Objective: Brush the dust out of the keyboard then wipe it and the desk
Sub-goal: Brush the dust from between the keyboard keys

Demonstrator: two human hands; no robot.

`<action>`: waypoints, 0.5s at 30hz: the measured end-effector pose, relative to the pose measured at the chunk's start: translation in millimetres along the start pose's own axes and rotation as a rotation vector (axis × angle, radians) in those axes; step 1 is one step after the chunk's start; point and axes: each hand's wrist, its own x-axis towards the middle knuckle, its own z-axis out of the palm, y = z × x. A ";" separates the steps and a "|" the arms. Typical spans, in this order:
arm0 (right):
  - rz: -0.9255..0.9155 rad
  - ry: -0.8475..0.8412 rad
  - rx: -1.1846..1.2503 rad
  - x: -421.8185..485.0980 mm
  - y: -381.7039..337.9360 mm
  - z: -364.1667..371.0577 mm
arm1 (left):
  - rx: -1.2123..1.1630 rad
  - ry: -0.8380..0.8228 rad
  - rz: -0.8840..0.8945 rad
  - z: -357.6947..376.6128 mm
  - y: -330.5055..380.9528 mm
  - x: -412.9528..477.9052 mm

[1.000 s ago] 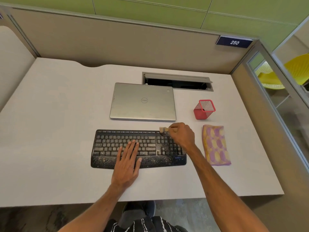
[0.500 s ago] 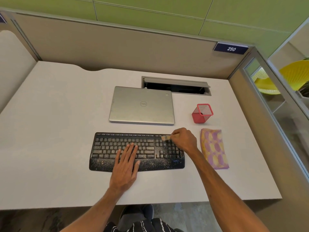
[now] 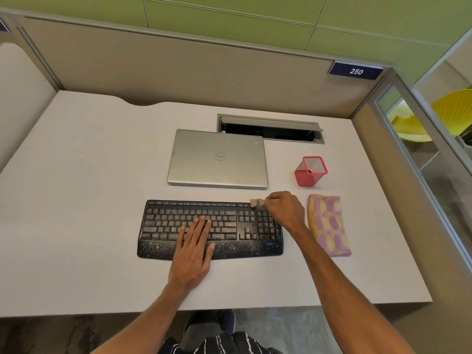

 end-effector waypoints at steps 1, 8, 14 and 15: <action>-0.009 0.009 0.004 -1.3 -1.0 1.9 | 0.000 0.000 0.000 0.2 0.3 0.1; -0.001 -0.062 -0.008 0.5 -9.5 5.1 | 0.008 0.001 0.003 0.2 0.0 0.0; -0.034 -0.044 -0.043 1.7 -14.7 10.6 | 0.012 -0.007 0.000 1.3 -1.2 -0.2; -0.028 -0.061 -0.058 2.5 -15.5 11.6 | 0.012 -0.007 0.000 1.3 -1.2 -0.1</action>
